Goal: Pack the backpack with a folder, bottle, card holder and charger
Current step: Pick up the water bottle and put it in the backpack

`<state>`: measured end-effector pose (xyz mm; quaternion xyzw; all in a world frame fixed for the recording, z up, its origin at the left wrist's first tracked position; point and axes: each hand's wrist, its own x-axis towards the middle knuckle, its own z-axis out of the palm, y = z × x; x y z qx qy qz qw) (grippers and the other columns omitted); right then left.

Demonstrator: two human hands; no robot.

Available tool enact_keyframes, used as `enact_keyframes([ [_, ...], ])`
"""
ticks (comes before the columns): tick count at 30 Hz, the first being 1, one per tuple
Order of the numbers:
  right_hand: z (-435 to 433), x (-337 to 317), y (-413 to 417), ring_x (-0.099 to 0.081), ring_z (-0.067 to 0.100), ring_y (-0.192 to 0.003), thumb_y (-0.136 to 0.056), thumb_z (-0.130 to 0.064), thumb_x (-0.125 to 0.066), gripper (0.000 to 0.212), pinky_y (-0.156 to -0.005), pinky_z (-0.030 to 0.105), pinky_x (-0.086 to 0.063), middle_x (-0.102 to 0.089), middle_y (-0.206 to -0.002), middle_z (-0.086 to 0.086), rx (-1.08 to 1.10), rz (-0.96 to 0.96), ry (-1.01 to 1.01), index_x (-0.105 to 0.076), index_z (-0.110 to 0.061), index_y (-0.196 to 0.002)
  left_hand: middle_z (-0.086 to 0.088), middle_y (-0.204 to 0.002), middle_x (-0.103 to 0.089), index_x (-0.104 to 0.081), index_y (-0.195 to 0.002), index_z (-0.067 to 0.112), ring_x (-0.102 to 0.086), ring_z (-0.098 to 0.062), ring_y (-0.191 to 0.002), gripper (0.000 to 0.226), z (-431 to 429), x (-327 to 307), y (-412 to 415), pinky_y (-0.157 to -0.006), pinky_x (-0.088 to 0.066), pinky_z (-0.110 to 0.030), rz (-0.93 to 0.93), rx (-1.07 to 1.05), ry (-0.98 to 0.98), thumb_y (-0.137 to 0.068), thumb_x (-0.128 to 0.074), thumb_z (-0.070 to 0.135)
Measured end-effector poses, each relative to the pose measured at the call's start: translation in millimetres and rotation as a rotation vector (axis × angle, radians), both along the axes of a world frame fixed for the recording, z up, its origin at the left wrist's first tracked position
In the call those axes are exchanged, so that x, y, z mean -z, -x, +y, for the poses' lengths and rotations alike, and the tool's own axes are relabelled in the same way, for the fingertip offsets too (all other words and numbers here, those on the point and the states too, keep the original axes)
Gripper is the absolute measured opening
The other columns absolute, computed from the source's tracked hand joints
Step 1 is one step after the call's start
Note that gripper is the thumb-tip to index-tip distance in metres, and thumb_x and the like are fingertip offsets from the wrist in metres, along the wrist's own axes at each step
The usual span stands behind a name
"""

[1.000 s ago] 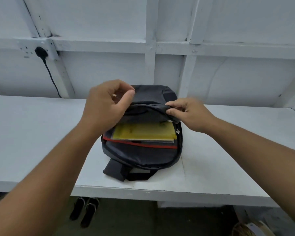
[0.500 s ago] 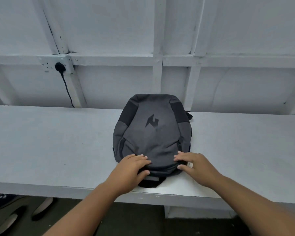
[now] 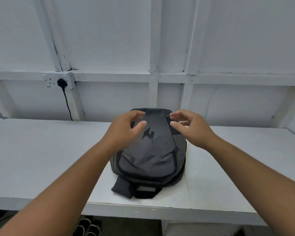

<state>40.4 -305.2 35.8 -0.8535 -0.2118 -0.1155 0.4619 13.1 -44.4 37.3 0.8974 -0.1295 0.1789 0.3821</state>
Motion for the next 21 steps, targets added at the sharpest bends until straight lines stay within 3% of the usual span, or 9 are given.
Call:
enact_keyframes([
  [4, -4.1, -11.9, 3.2, -0.067, -0.006, -0.1, -0.092, -0.028, -0.07, 0.02, -0.09, 0.019, -0.052, -0.072, -0.11, -0.017, 0.013, 0.005, -0.036, -0.069, -0.032, -0.112, 0.015, -0.117, -0.07, -0.065, -0.132, 0.028, -0.065, 0.001, -0.101, 0.036, 1.6, -15.9, -6.4, -0.077, -0.044, -0.009, 0.003, 0.001, 0.015, -0.097, -0.065, 0.039],
  [11, -42.6, -10.2, 10.0, -0.067, -0.003, -0.1, -0.093, -0.03, -0.07, 0.017, -0.087, 0.019, -0.053, -0.072, -0.105, -0.016, 0.094, -0.035, -0.063, -0.07, -0.032, -0.11, 0.016, -0.102, -0.073, -0.07, -0.121, 0.028, -0.068, 0.004, -0.09, 0.025, -53.2, -16.5, -11.9, -0.076, -0.051, -0.012, -0.009, 0.081, 0.055, -0.097, -0.066, 0.033],
  [13, -71.6, -12.5, 11.7, -0.067, -0.001, -0.1, -0.093, -0.03, -0.07, 0.017, -0.087, 0.02, -0.054, -0.073, -0.106, -0.015, 0.126, -0.045, -0.068, -0.07, -0.032, -0.109, 0.014, -0.102, -0.073, -0.07, -0.122, 0.025, -0.068, 0.003, -0.085, 0.026, -86.4, -17.6, -16.8, -0.072, -0.052, -0.014, 0.007, 0.134, 0.034, -0.098, -0.065, 0.032],
  [16, -128.8, -22.3, 15.3, -0.068, 0.0, -0.099, -0.092, -0.027, -0.071, 0.015, -0.087, 0.021, -0.054, -0.073, -0.104, -0.013, 0.191, -0.08, -0.09, -0.071, -0.03, -0.106, 0.016, -0.099, -0.072, -0.069, -0.123, 0.024, -0.065, 0.009, -0.087, 0.027, -148.7, -25.6, -31.6, -0.072, -0.048, -0.005, -0.01, 0.2, -0.001, -0.098, -0.063, 0.033],
  [19, -203.1, -35.0, 22.6, -0.068, 0.0, -0.098, -0.092, -0.026, -0.072, 0.015, -0.085, 0.02, -0.054, -0.074, -0.103, -0.013, 0.279, -0.11, -0.084, -0.071, -0.029, -0.107, 0.015, -0.097, -0.071, -0.069, -0.123, 0.024, -0.065, 0.005, -0.089, 0.027, -231.0, -36.1, -45.9, -0.079, -0.051, -0.012, -0.031, 0.299, -0.002, -0.098, -0.064, 0.034],
  [21, -258.5, -44.3, 30.7, -0.068, -0.001, -0.096, -0.091, -0.027, -0.072, 0.015, -0.083, 0.018, -0.053, -0.074, -0.102, -0.014, 0.352, -0.131, -0.068, -0.071, -0.03, -0.106, 0.017, -0.095, -0.07, -0.07, -0.122, 0.025, -0.065, 0.006, -0.087, 0.026, -292.8, -41.9, -55.3, -0.074, -0.048, -0.009, -0.048, 0.376, -0.009, -0.097, -0.065, 0.034],
])
